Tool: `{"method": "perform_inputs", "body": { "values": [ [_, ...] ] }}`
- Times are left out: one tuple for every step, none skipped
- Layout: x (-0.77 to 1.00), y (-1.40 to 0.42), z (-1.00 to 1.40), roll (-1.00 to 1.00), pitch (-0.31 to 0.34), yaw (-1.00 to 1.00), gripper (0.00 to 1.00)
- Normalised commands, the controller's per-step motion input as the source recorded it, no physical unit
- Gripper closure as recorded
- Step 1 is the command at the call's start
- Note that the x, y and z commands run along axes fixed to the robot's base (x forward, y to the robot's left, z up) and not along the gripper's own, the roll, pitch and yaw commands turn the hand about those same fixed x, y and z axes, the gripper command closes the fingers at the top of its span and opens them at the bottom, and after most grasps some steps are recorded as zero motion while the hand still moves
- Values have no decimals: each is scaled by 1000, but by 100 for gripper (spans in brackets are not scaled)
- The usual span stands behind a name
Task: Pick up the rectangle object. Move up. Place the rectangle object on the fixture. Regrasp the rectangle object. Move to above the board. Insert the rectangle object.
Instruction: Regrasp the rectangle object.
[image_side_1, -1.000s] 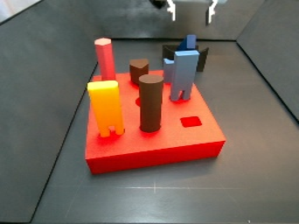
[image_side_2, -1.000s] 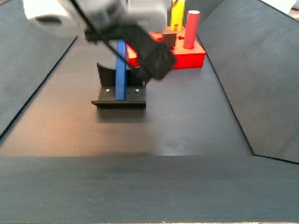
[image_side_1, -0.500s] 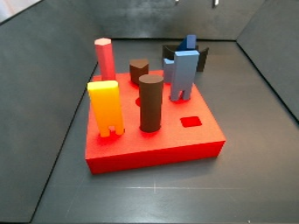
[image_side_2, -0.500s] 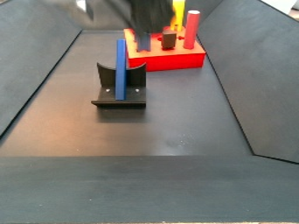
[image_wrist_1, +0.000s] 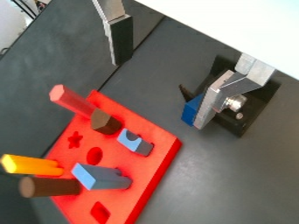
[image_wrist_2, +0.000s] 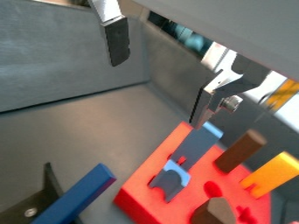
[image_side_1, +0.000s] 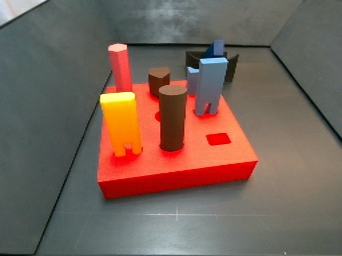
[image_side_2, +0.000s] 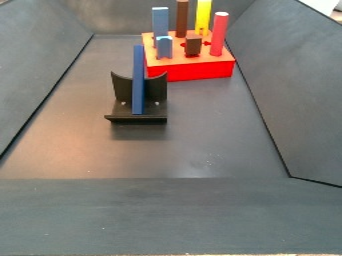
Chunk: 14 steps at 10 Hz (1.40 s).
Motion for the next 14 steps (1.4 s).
{"method": "perform_inputs", "body": {
  "values": [
    [-22, -36, 45, 1000, 15, 11, 0],
    [-20, -39, 27, 1000, 11, 12, 0],
    [-15, -45, 18, 1000, 9, 12, 0],
    [-7, -29, 6, 1000, 4, 14, 0],
    [-5, -21, 8, 1000, 2, 15, 0],
    [3, -19, 4, 1000, 0, 17, 0],
    [3, -16, 4, 1000, 1, 18, 0],
    [2, -21, 2, 1000, 7, 19, 0],
    [5, -20, 3, 1000, 11, 21, 0],
    [23, -22, -3, 1000, 18, 23, 0],
    [34, -22, -10, 1000, 27, 26, 0],
    [47, -27, -7, 1000, 41, 29, 0],
    [57, -28, -8, 1000, 48, 32, 0],
    [74, -32, -3, 1000, 76, 42, 0]
  ]
}}
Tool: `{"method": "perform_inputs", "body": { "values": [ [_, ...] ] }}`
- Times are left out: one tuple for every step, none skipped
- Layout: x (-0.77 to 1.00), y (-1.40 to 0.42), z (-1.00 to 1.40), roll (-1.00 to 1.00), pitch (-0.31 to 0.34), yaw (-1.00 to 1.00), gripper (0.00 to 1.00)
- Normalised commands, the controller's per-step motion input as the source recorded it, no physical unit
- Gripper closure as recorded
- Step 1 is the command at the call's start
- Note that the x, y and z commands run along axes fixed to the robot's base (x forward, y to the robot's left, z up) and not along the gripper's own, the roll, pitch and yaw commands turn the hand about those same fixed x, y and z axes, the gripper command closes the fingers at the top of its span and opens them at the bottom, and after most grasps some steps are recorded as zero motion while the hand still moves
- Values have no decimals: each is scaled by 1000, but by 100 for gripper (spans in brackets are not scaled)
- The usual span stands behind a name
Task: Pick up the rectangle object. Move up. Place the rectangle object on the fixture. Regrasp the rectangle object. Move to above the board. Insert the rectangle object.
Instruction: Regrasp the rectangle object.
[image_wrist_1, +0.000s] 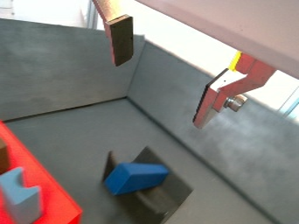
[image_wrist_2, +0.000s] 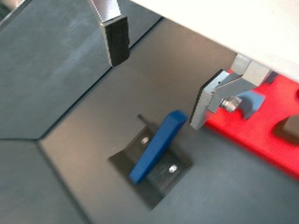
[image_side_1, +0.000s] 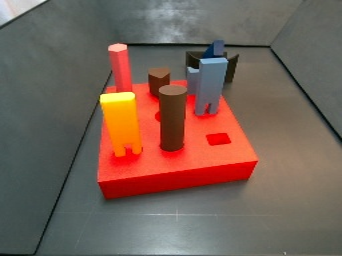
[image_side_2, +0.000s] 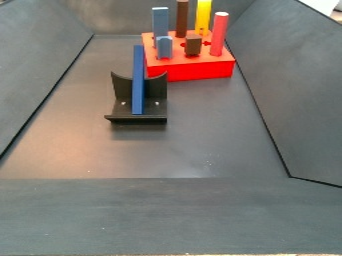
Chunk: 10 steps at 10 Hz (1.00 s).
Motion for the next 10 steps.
{"method": "perform_inputs", "body": {
  "values": [
    [82, -35, -4, 1000, 89, 47, 0],
    [93, -38, -8, 1000, 113, 58, 0],
    [102, -44, -10, 1000, 146, 78, 0],
    [106, -47, -10, 1000, 173, 103, 0],
    [108, -51, -10, 1000, 205, 140, 0],
    [113, -52, -10, 805, 205, 174, 0],
    [115, -54, -13, 619, 187, 195, 0],
    [116, -58, -16, 438, 162, 214, 0],
    [111, -45, -5, 296, 131, 227, 0],
    [96, -42, -3, 205, 79, 232, 0]
  ]
}}
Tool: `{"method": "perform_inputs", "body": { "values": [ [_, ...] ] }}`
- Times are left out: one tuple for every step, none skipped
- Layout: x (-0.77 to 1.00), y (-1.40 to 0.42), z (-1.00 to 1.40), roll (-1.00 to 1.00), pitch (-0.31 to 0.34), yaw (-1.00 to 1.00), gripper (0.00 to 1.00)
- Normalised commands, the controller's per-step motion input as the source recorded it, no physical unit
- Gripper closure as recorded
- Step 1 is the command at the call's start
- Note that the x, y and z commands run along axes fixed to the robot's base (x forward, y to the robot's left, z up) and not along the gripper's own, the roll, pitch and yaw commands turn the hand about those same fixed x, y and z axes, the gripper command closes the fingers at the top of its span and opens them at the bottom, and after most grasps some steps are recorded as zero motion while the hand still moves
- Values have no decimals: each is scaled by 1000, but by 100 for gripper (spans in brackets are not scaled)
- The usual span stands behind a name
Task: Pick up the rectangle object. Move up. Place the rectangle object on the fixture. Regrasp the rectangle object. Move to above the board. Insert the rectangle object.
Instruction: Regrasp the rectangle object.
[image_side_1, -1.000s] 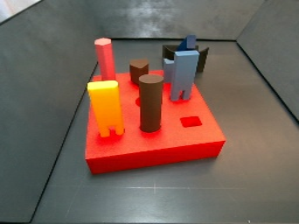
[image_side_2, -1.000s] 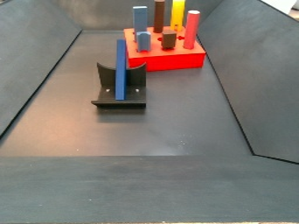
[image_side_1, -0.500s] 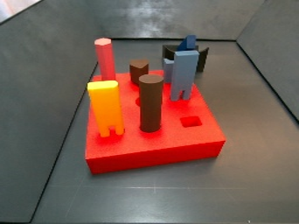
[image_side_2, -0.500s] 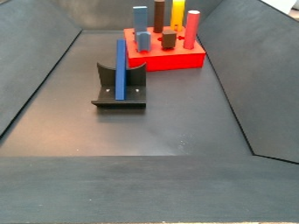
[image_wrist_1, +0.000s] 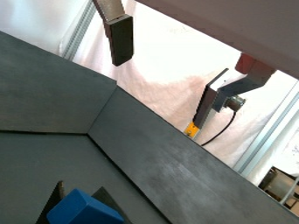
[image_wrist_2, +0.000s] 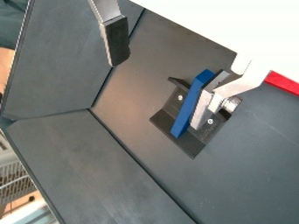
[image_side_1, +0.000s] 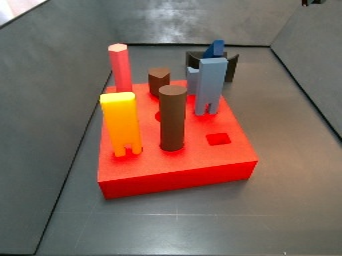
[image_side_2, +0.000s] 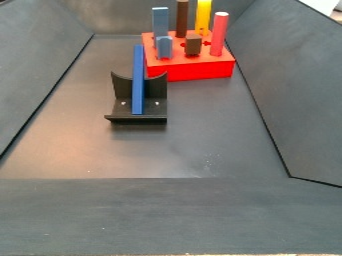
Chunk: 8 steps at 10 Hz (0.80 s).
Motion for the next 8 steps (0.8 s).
{"method": "perform_inputs", "body": {
  "values": [
    [91, -47, -12, 182, 43, 227, 0],
    [88, -50, -10, 172, 22, 209, 0],
    [35, 43, -1000, 224, 73, 235, 0],
    [39, 43, -1000, 221, 62, 208, 0],
    [48, 37, -1000, 210, 23, 191, 0],
    [60, 28, -1000, 169, -14, 167, 0],
    [73, 23, -1000, 136, -38, 146, 0],
    [86, 19, -1000, 112, -56, 124, 0]
  ]
}}
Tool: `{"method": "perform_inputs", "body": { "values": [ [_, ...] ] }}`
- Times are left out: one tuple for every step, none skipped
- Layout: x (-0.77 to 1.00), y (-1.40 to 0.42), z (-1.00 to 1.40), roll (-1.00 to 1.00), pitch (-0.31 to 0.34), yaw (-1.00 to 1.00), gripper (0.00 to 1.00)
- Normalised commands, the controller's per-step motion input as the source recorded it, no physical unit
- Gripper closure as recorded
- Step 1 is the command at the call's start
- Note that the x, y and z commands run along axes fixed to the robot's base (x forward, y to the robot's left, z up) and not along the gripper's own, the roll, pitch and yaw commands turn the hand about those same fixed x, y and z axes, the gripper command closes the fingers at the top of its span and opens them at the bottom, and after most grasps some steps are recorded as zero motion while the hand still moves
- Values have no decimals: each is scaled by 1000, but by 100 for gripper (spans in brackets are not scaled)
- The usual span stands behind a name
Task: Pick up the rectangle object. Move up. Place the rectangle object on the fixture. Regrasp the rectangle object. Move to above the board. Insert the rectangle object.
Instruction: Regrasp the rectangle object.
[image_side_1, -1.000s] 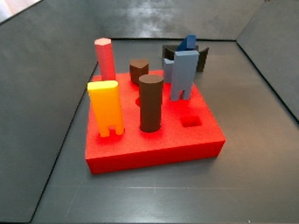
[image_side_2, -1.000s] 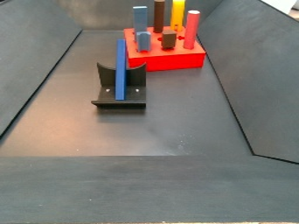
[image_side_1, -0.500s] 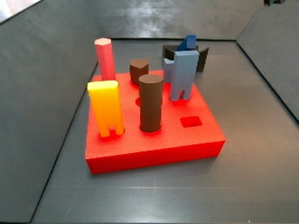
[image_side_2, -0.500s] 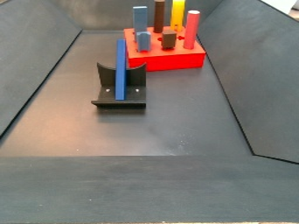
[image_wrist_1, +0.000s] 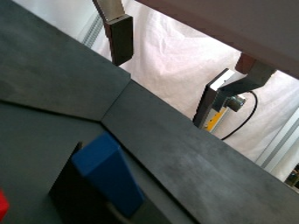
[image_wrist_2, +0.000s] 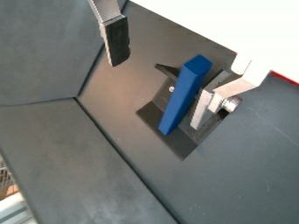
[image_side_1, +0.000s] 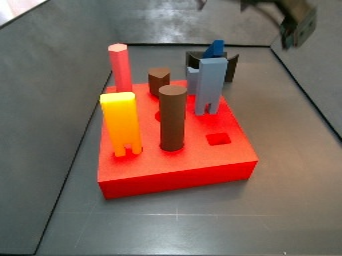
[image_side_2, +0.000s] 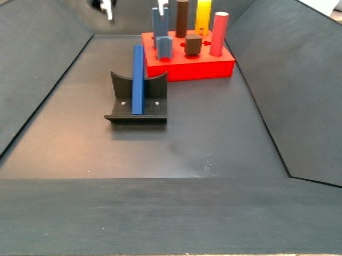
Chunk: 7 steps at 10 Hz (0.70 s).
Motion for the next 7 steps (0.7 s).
{"method": "perform_inputs", "body": {
  "values": [
    [99, 15, -1000, 93, -67, 101, 0],
    [109, 12, -1000, 83, -75, 78, 0],
    [117, 9, -1000, 78, -80, 55, 0],
    [129, 4, -1000, 75, -72, 29, 0],
    [119, -2, -844, 71, -62, 10, 0],
    [97, -6, -629, 72, -41, -1, 0],
    [93, -8, -524, 72, -35, -4, 0]
  ]
}}
